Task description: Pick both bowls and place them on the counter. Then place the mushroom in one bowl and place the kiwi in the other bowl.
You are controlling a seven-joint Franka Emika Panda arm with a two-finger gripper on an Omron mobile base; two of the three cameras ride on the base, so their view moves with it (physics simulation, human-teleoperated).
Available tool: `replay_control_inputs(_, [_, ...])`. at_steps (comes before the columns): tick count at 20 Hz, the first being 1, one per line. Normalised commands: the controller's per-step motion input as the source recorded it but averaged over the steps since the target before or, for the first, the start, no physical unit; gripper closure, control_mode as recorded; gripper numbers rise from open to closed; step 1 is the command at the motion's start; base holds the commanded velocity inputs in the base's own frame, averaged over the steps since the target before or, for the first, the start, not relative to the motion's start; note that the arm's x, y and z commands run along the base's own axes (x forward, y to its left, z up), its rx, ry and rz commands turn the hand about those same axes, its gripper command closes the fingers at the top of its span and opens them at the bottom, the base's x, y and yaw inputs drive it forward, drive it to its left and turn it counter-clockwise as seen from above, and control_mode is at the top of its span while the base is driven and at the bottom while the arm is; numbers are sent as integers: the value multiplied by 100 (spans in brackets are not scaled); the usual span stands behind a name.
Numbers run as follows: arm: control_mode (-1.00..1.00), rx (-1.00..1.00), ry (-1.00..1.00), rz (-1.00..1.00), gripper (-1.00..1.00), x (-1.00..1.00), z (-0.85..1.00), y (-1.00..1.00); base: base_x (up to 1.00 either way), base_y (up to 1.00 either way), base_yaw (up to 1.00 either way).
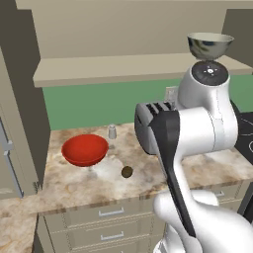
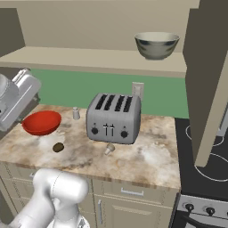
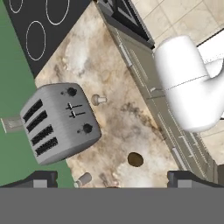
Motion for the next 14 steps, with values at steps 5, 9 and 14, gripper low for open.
replay_control_inputs(5, [-100, -2, -5, -1, -100, 19, 28, -31, 0, 0, 0])
replay_control_inputs(9, [-100, -2, -1, -1, -100, 20, 28, -34, 0, 0, 0])
replay_control_inputs(14, [-100, -4, 0, -11, -100, 30, 21, -33, 0, 0, 0])
